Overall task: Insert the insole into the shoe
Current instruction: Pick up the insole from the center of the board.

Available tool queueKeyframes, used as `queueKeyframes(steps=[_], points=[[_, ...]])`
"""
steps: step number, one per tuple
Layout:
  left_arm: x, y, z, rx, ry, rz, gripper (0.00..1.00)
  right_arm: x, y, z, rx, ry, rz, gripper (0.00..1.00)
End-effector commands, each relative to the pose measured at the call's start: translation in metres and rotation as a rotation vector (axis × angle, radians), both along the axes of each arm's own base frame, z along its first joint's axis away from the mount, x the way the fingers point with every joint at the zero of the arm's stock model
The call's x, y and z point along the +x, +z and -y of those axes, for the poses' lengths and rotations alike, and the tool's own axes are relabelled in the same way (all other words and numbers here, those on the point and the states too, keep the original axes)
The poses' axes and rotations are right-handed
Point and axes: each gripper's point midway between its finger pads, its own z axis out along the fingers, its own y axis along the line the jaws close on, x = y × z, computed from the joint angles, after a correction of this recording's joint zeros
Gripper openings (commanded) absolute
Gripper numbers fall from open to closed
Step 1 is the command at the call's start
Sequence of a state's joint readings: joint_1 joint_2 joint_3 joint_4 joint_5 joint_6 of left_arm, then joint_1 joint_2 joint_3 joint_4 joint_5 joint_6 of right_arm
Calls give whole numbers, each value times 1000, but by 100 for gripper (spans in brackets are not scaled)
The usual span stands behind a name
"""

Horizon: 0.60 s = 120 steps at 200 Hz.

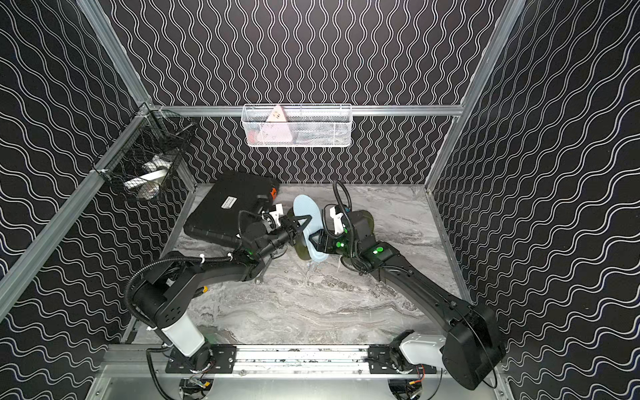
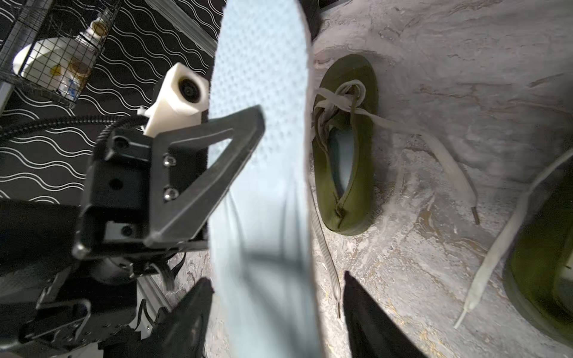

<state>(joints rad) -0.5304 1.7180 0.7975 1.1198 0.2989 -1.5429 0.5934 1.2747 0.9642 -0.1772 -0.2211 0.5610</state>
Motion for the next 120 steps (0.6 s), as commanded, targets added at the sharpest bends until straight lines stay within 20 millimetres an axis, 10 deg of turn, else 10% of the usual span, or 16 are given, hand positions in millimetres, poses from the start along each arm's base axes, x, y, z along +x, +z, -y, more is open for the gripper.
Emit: queueKeyframes(steps=[1,45,81,120], points=[[-3,20,-2,-88,-6,43,0,7,3,7,13,-47,13,70],[-1,22,0,-115,-15,48,0,0,16,-10,161,37,9,38],[-3,22,-1,-43,-8,81,27,2,24,-6,194,29,-7,4],[4,18,-13,32,13,104,35,0,25,-1,209,41,-40,0]])
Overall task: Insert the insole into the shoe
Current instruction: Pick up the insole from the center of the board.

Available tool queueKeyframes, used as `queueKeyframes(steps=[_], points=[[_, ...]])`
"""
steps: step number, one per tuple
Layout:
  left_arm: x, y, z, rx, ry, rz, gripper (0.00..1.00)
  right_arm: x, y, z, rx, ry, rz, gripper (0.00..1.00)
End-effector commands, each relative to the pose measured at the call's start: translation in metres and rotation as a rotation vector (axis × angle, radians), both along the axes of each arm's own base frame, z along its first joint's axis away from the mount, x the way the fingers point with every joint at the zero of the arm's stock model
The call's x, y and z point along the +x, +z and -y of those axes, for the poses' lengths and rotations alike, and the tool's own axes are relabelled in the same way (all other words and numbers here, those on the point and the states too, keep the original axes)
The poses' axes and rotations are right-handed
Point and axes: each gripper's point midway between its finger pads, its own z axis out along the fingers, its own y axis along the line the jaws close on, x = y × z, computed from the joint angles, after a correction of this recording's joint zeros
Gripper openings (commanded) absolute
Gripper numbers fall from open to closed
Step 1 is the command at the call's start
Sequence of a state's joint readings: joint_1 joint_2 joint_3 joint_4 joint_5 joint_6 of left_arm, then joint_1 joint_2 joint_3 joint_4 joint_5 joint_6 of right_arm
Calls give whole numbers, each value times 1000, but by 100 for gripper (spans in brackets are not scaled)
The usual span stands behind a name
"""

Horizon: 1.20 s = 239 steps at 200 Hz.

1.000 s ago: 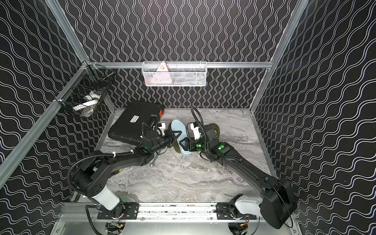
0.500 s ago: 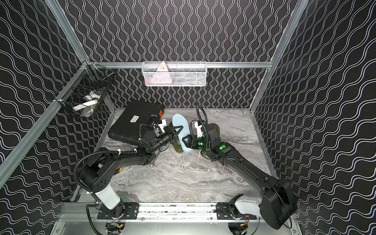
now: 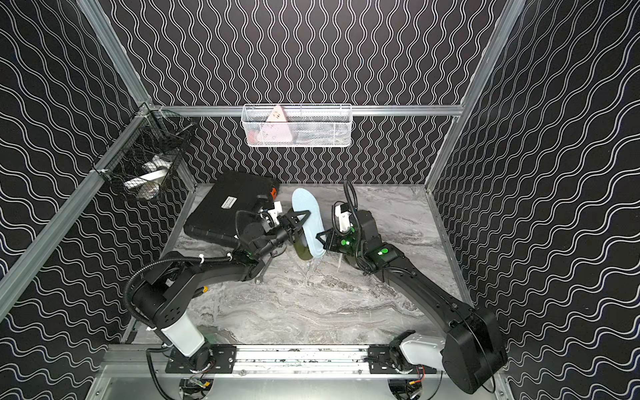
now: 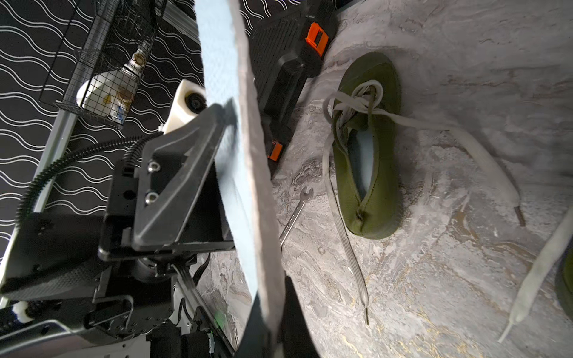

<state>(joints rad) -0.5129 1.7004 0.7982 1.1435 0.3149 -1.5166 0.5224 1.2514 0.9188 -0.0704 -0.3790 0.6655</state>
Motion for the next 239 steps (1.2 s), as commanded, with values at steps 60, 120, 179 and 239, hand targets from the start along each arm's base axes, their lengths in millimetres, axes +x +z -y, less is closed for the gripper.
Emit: queueKeyframes(steps=[60,120,179,239], points=[[20,1,-5,-104,-33,76,33,-16,8,-8,46,166,-57,0],[16,14,-3,-68,-51,111,20,-15,0,4,15,201,-100,0],[19,-8,-20,-76,48,-17,0,-5,2,26,-197,112,54,82],[13,-35,-37,15,125,-232,0,8,7,16,-409,102,284,100]])
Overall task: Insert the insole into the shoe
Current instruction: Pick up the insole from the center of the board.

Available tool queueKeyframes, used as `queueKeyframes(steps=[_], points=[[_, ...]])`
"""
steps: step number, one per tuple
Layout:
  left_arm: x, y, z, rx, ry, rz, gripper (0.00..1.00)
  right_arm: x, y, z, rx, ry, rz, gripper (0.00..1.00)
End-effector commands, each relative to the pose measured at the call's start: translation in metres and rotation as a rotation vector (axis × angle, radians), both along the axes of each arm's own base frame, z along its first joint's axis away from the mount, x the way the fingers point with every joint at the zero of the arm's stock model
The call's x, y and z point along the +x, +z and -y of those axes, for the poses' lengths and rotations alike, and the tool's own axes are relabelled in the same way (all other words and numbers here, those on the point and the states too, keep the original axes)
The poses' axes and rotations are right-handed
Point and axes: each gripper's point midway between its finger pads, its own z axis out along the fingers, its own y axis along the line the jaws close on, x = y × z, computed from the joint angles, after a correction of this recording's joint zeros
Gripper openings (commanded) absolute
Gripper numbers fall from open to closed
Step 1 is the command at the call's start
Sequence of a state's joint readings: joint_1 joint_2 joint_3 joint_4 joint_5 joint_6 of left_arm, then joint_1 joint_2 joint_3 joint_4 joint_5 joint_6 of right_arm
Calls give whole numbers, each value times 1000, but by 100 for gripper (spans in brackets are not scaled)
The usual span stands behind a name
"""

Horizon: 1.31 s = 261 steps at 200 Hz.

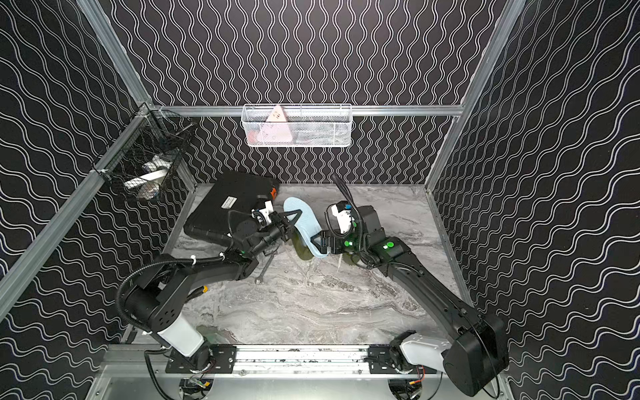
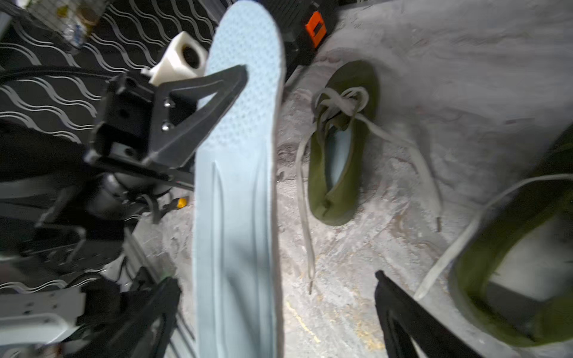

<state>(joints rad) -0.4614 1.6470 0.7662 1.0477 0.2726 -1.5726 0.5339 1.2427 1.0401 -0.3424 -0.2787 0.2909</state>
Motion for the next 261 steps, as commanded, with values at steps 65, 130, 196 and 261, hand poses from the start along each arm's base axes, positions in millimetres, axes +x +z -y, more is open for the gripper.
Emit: queueKeyframes(steps=[65,130,196,261], points=[[-9,-37,-20,83,82,-193,0,16,-5,-43,-158,115,166,100],[-9,-42,-20,80,78,-210,0,14,-23,-71,-241,165,166,100],[-9,-46,-23,66,81,-220,0,18,-46,-69,-345,151,121,85],[-9,-50,-25,54,82,-235,0,18,-49,-67,-360,144,102,53]])
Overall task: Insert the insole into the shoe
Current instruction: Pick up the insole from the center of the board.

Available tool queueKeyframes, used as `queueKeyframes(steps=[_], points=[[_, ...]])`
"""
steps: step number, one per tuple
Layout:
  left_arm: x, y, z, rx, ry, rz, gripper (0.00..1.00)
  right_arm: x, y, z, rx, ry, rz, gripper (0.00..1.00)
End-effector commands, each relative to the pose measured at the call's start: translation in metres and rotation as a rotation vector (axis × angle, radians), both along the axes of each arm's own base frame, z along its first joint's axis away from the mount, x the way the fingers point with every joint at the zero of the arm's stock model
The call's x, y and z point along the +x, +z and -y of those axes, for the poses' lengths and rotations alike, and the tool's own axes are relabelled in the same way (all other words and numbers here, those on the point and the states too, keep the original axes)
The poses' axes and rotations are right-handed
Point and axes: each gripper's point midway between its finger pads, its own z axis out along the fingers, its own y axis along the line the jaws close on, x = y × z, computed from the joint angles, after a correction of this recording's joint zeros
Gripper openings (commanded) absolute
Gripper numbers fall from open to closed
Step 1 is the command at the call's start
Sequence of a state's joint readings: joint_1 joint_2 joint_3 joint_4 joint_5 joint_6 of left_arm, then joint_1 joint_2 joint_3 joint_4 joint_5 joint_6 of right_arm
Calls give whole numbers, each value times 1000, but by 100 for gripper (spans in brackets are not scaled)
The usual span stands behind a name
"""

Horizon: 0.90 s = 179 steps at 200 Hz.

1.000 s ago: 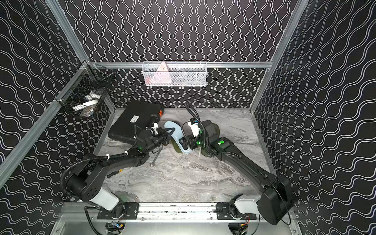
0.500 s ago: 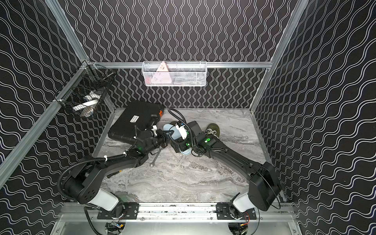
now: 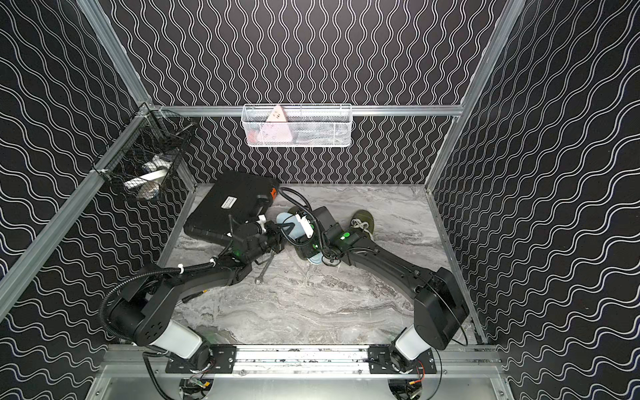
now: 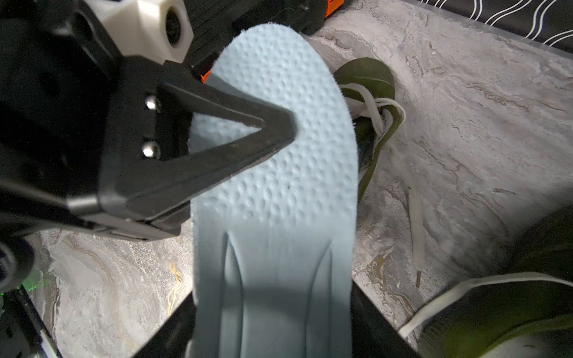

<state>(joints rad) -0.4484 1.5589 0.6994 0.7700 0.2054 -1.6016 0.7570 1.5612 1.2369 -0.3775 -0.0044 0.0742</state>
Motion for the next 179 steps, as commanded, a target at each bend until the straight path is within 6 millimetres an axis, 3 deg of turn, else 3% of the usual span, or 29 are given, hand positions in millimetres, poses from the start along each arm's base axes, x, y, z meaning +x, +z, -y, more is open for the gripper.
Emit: queueKeyframes(steps=[1,21,62,96,135,179], points=[[1,7,-1,-39,4,14,0,-1,1,3,-12,-7,-3,53],[1,8,-1,-43,0,17,14,-4,0,3,-3,-4,-19,44],[5,18,4,-30,-26,45,37,-8,-5,8,-1,-27,-51,42],[6,30,5,37,-43,88,47,-3,-3,25,-12,-121,-60,42],[4,47,1,284,-85,157,46,6,-6,70,-21,-275,-114,41],[7,48,-2,698,-219,191,47,13,-3,146,15,-486,-166,41]])
